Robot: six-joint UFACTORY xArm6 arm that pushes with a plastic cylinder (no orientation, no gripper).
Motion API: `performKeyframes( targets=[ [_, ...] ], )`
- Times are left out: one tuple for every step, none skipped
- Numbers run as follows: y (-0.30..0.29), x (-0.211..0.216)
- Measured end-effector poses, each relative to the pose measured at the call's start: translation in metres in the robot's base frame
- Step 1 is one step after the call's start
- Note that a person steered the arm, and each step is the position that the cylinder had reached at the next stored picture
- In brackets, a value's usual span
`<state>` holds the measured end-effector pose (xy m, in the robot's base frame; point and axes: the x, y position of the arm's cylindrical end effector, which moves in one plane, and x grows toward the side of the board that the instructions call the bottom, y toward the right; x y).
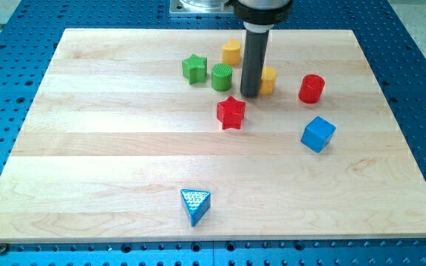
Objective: Push the yellow heart above the hexagon
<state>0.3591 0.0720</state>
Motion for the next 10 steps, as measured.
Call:
performKeyframes(
  targets=[
    [0.001, 0.002],
    [-0.003, 0.03],
    [-0.037, 0.025],
    [-0.067, 0.016],
    [-0.084, 0.016],
    [-0.144, 0.016],
    [-0.158, -0.009],
    [-0.116, -0.056],
    [-0.063, -0.078],
    [-0.005, -0.092]
  ],
)
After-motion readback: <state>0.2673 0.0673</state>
